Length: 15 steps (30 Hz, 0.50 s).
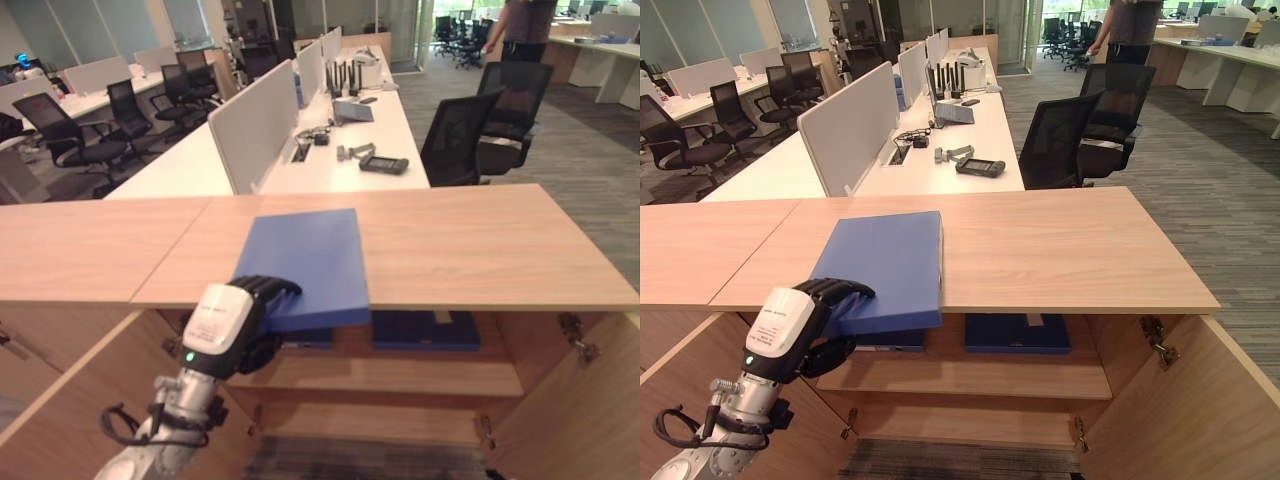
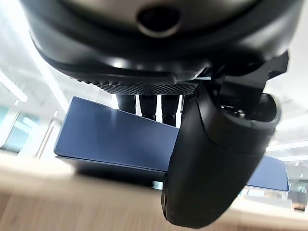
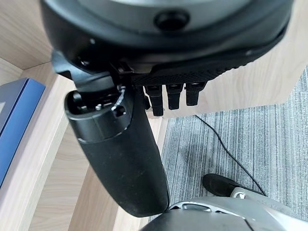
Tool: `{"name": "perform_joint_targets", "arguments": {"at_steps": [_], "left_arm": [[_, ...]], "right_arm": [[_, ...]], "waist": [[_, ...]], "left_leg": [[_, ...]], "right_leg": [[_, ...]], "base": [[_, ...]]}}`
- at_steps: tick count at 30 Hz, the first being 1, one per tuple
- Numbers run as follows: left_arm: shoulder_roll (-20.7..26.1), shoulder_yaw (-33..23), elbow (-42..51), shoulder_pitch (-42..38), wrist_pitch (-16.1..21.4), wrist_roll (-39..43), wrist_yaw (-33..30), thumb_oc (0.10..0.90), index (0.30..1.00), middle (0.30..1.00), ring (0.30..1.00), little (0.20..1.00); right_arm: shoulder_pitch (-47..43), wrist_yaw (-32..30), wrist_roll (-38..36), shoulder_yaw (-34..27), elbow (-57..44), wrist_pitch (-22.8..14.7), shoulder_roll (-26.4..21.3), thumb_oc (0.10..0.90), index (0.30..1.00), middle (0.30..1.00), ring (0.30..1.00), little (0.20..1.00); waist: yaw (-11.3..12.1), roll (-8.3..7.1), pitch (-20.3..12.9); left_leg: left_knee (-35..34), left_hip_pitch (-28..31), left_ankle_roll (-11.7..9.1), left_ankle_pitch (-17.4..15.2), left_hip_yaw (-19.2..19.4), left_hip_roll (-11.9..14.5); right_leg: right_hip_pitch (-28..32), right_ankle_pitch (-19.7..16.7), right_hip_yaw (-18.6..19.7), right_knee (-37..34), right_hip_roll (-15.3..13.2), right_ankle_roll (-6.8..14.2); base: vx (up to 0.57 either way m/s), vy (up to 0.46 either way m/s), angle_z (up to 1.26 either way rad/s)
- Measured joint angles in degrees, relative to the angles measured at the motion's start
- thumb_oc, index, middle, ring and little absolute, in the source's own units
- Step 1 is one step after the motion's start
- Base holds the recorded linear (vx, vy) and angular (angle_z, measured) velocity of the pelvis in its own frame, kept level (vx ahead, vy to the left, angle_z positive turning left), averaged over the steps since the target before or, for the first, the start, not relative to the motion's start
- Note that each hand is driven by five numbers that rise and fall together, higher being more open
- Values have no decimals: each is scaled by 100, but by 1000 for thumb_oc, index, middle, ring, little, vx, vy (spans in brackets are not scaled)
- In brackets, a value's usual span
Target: Put the empty folder in the office cabinet
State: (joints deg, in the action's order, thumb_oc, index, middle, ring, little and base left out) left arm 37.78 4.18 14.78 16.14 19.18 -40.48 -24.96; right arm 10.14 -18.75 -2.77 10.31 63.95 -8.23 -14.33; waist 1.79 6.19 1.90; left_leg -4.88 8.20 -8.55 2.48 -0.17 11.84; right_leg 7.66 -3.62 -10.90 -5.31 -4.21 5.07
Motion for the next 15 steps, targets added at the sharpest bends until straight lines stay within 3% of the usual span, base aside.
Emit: {"name": "perform_joint_targets", "arguments": {"at_steps": [15], "left_arm": [[-75,-219,196,-183,18,256,-168,400,300,300,300,300]], "right_arm": [[19,1,-22,1,5,6,5,800,900,900,900,900]], "waist": [[1,-37,-58]], "left_leg": [[0,0,-1,-3,5,0]], "right_leg": [[-1,2,6,0,0,-3]], "base": [[0,0,0]]}}
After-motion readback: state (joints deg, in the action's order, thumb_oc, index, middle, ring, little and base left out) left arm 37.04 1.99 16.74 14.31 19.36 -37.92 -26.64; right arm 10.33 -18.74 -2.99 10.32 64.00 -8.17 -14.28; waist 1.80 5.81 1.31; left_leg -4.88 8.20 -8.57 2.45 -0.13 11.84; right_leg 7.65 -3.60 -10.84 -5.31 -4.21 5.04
